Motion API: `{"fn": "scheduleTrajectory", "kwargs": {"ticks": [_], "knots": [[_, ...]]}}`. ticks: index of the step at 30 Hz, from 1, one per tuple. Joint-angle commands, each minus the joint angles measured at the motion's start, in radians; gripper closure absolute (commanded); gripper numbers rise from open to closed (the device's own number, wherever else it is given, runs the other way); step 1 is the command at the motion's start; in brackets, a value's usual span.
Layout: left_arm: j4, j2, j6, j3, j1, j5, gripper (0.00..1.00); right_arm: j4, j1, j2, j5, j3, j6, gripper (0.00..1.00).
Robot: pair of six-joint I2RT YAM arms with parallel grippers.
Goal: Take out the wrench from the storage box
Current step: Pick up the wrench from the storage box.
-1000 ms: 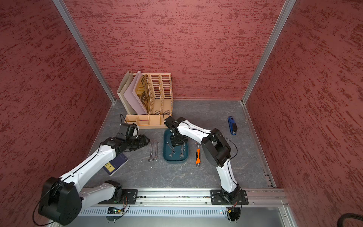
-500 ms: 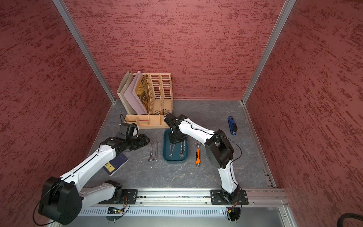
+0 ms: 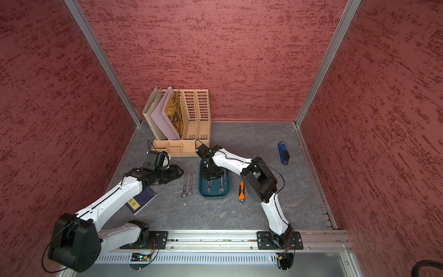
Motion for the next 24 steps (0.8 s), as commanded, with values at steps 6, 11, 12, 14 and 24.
{"fn": "scheduleTrajectory", "kwargs": {"ticks": [6, 11, 12, 14, 24], "knots": [[0.028, 0.012, -0.008, -0.015, 0.009, 0.009, 0.45, 0.011, 0.006, 0.062, 0.082, 0.019, 0.051, 0.64], [0.032, 0.012, -0.007, -0.019, 0.008, 0.01, 0.45, 0.005, 0.006, 0.092, 0.097, 0.038, 0.051, 0.64], [0.03, 0.011, -0.008, -0.019, 0.009, 0.009, 0.45, 0.003, 0.006, 0.099, 0.099, 0.042, 0.048, 0.64], [0.033, 0.011, -0.008, -0.02, 0.009, 0.009, 0.45, -0.002, 0.006, 0.111, 0.103, 0.045, 0.043, 0.66], [0.031, 0.008, -0.007, -0.021, 0.008, 0.008, 0.45, -0.022, 0.007, 0.134, 0.148, 0.068, -0.012, 0.79]]}}
